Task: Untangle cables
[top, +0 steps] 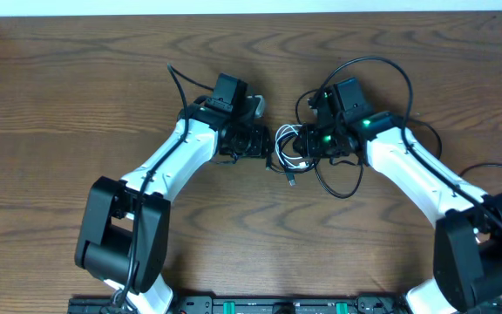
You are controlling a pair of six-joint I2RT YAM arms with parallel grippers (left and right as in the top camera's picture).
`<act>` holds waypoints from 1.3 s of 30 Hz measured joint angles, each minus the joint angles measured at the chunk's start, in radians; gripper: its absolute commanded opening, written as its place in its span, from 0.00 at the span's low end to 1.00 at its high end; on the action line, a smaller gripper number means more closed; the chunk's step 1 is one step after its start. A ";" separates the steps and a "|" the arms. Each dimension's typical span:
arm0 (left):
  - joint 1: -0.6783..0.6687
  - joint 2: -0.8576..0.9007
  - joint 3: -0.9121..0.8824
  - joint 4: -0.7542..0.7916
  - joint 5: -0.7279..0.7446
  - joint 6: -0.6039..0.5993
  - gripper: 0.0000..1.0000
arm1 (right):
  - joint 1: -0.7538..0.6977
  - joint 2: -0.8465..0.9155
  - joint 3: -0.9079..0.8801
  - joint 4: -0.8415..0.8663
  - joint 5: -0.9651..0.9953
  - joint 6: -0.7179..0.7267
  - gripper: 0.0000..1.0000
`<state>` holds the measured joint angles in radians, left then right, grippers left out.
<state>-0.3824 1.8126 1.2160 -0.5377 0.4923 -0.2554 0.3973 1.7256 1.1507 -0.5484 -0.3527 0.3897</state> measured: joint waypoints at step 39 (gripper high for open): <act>-0.012 0.157 -0.027 0.097 0.085 -0.288 0.08 | 0.038 0.198 0.000 0.142 -0.054 0.074 0.35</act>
<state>-0.3943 1.9694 1.1885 -0.4412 0.5770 -0.5430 0.4351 1.9240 1.1511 -0.4068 -0.4068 0.4641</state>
